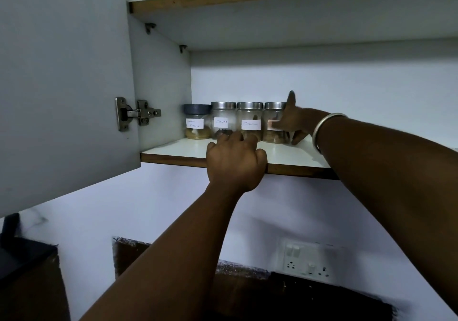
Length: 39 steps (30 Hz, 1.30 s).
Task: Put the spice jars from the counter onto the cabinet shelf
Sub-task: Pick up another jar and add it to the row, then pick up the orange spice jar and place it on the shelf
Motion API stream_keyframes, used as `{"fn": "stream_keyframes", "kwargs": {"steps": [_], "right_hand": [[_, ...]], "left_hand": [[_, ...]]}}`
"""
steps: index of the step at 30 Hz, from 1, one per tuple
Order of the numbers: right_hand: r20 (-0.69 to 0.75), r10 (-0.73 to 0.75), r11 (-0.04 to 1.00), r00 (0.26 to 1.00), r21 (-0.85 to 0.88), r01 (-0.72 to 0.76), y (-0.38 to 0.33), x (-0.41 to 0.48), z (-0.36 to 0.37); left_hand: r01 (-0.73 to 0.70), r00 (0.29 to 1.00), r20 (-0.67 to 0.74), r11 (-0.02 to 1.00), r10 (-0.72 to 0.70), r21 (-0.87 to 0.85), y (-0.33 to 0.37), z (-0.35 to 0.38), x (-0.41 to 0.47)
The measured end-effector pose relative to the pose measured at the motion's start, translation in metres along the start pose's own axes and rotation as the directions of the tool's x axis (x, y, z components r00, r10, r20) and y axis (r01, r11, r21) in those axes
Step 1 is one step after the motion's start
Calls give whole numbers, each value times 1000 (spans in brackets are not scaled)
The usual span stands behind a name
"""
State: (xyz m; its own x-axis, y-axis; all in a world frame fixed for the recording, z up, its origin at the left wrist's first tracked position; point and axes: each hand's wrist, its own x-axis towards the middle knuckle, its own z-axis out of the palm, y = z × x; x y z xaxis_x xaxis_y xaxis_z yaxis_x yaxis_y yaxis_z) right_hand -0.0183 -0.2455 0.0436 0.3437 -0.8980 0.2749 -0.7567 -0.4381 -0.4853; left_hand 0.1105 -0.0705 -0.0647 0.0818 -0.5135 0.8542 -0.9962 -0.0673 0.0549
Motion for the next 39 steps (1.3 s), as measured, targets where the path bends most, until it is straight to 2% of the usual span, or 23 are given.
{"fn": "stream_keyframes", "kwargs": {"steps": [2, 4, 5, 7, 11, 13, 16, 18, 21, 23, 26, 27, 29, 32, 35, 36, 37, 39], "right_hand": [[47, 22, 997, 999, 73, -25, 4, -10, 2], [111, 127, 955, 986, 256, -152, 9, -25, -3], [147, 151, 943, 978, 276, -187, 13, -35, -7], [220, 127, 970, 967, 176, -167, 14, -60, -15], [297, 60, 989, 953, -146, -17, -1, -120, -12], [237, -28, 945, 971, -311, 103, -4, -153, -2], [-12, -232, 867, 973, -455, 201, 4, -210, 14], [-137, -354, 864, 925, -426, 268, 16, -259, 28], [-138, -385, 916, 913, -177, 360, 43, -337, 61], [-28, -299, 954, 954, -42, 298, 75, -396, 99], [184, -80, 994, 980, -57, 92, 131, -466, 154], [260, 20, 996, 965, -92, 4, 152, -487, 171], [382, 183, 967, 906, -236, -96, 189, -522, 200], [515, 414, 867, 750, -473, -153, 235, -575, 247], [619, 539, 824, 571, -528, -206, 270, -619, 291], [648, 529, 833, 548, -519, -191, 277, -634, 304], [652, 497, 844, 573, -517, -144, 282, -648, 318], [600, 387, 850, 700, -526, -20, 289, -669, 335]], "left_hand": [[-5, 1000, 8, 1000, 5, -6, 0, -3, 0], [-12, 1000, 12, 1000, 12, -6, -2, -2, 1], [-15, 1000, 15, 1000, 15, -6, -2, -1, 0], [-21, 999, 37, 1000, 20, 6, -1, -1, 0], [-14, 996, 84, 1000, 13, 21, -3, -4, 1], [-16, 995, 96, 1000, 16, -2, -3, -6, -1], [-46, 993, 107, 997, 52, -55, -3, -15, -1], [-84, 988, 121, 991, 96, -100, 0, -28, -11], [-154, 973, 121, 944, 196, -293, 11, -48, -45], [-218, 963, 43, 869, 264, -444, 25, -55, -87], [-276, 944, -30, 734, 328, -620, 52, -81, -178], [-275, 928, -1, 684, 372, -676, 62, -90, -216], [-216, 876, 117, 597, 468, -773, 77, -101, -292], [4, 781, 350, 556, 517, -832, 87, -96, -385], [197, 761, 450, 494, 468, -847, 88, -85, -446], [240, 766, 463, 469, 446, -850, 90, -84, -462], [275, 770, 474, 448, 428, -851, 91, -83, -476], [354, 758, 523, 428, 390, -832, 93, -81, -497]]}}
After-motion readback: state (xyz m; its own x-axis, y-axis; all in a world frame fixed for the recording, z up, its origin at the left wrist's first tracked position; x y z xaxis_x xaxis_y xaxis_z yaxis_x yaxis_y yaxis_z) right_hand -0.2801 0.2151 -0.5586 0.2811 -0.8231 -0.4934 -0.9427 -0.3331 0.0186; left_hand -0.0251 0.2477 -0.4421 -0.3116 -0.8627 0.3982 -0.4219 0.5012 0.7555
